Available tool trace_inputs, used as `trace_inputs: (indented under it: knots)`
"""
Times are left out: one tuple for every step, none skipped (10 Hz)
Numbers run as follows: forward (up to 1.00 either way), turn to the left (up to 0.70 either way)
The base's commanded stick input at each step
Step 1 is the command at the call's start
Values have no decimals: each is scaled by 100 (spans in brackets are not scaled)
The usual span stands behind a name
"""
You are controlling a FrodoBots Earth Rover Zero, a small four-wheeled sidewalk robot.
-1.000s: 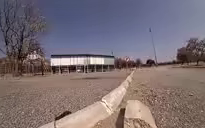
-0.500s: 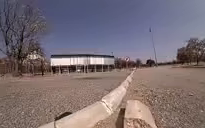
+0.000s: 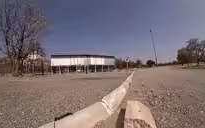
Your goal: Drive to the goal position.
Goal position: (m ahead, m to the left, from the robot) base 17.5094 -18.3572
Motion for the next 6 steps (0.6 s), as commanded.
trace_inputs:
  knots:
    - [-70, 0]
    - [-70, 0]
    - [-70, 0]
    - [-70, 0]
    - [-70, 0]
    - [-70, 0]
